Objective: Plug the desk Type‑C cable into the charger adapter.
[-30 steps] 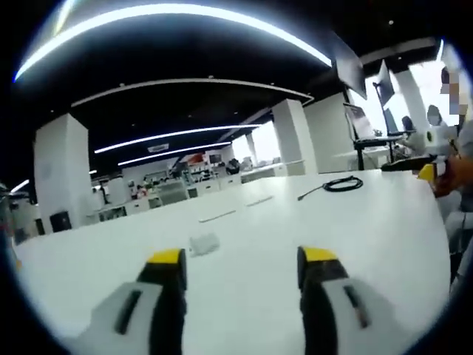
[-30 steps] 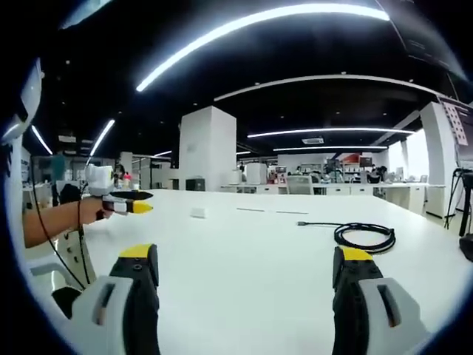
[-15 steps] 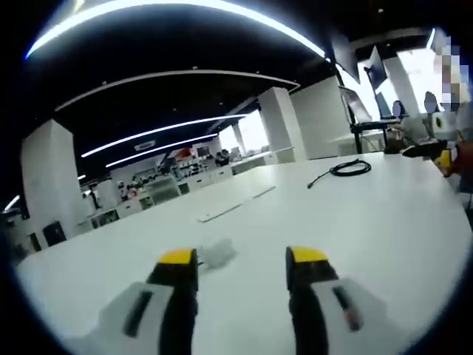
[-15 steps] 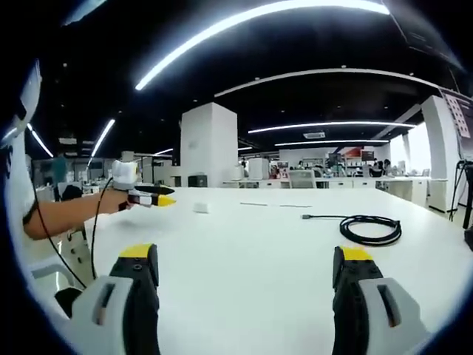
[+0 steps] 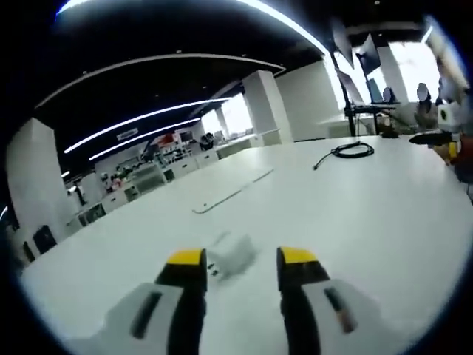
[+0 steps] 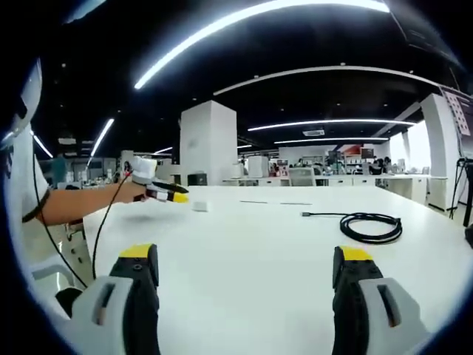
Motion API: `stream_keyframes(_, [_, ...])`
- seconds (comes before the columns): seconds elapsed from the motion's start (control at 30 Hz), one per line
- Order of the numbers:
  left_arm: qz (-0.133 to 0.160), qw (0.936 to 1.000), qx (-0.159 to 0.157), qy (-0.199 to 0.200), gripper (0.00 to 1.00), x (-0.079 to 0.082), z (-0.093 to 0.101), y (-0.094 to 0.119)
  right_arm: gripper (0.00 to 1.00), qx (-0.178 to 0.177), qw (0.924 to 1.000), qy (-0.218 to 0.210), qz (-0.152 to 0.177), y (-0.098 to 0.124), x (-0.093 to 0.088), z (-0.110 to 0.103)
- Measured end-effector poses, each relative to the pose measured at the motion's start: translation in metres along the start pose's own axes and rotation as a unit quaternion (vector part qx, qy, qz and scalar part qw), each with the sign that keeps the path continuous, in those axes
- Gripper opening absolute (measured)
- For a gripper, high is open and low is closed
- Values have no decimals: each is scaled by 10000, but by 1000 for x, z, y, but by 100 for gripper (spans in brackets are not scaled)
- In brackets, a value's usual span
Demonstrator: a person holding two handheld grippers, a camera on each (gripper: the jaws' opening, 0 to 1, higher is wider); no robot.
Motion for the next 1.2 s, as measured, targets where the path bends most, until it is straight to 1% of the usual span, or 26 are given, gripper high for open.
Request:
stream_keyframes(0.23, [-108, 9997, -181, -109, 32, 4, 0, -17, 99, 10, 10000, 30, -2, 0, 3, 0])
stream_keyframes(0.27, [-128, 9996, -189, -145, 32, 7, 4, -18, 99, 12, 10000, 30, -3, 0, 3, 0])
stream_keyframes(0.37, [-201, 9992, -260, -220, 32, 12, 6, -21, 99, 18, 10000, 62, -2, 0, 5, -1])
stream_keyframes(0.4, [-276, 9983, -407, -306, 32, 12, 6, -24, 99, 24, 10000, 68, 16, 0, 6, -1])
stream_keyframes(0.47, [-560, 9948, -690, -490, 31, 10, 9, -27, 99, 30, 10000, 16, 29, 0, 7, -1])
stream_keyframes(0.5, [-592, 9938, -758, -551, 31, 10, 8, -30, 99, 9, 10000, -46, 16, -1, 8, -1])
stream_keyframes(0.53, [-620, 9923, -892, -595, 30, 10, 8, -32, 99, 10, 10000, -59, 20, -1, 8, -1])
stream_keyframes(0.6, [-678, 9899, -1070, -642, 30, 4, -2, -40, 99, 27, 10000, -44, 60, -1, 10, -2])
stream_keyframes(0.63, [-718, 9881, -1168, -697, 29, 3, -2, -41, 99, 24, 10000, -35, 63, -1, 10, -2])
stream_keyframes(0.77, [-821, 9842, -1339, -823, 29, 1, -4, -48, 98, 8, 10000, -48, 75, -1, 12, 0])
stream_keyframes(0.87, [-843, 9829, -1441, -774, 29, -3, -13, -56, 98, -8, 9999, -58, 87, -1, 13, 2])
stream_keyframes(0.97, [-895, 9794, -1630, -787, 29, -7, -18, -62, 98, -11, 9999, -77, 94, -1, 14, 3])
stream_keyframes(1.0, [-948, 9775, -1702, -802, 29, -7, -19, -63, 98, -11, 9999, -94, 99, -1, 14, 4])
stream_keyframes(1.03, [-1021, 9744, -1806, -867, 29, -8, -20, -65, 98, -4, 9999, -109, 98, -2, 14, 4])
stream_keyframes(1.1, [-1115, 9712, -1908, -889, 29, -9, -22, -68, 98, 69, 9998, -139, 142, -2, 16, 2])
stream_keyframes(1.13, [-1177, 9685, -1988, -926, 29, -9, -21, -69, 98, 115, 9997, -146, 185, -2, 18, 1])
stream_keyframes(1.2, [-1298, 9644, -2109, -929, 29, -14, -27, -74, 98, 114, 9996, -120, 218, -1, 20, 1])
Point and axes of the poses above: the point that each gripper's makers call its tool centre point, and the gripper's own axes: y roughly backward along the fingers, z roughly to its right, x roughly out of its top, the point moved 5 cm from there along y, roughly backward along the fingers, and after that the axes turned 14 degrees about -y, right-handed, at the moved point
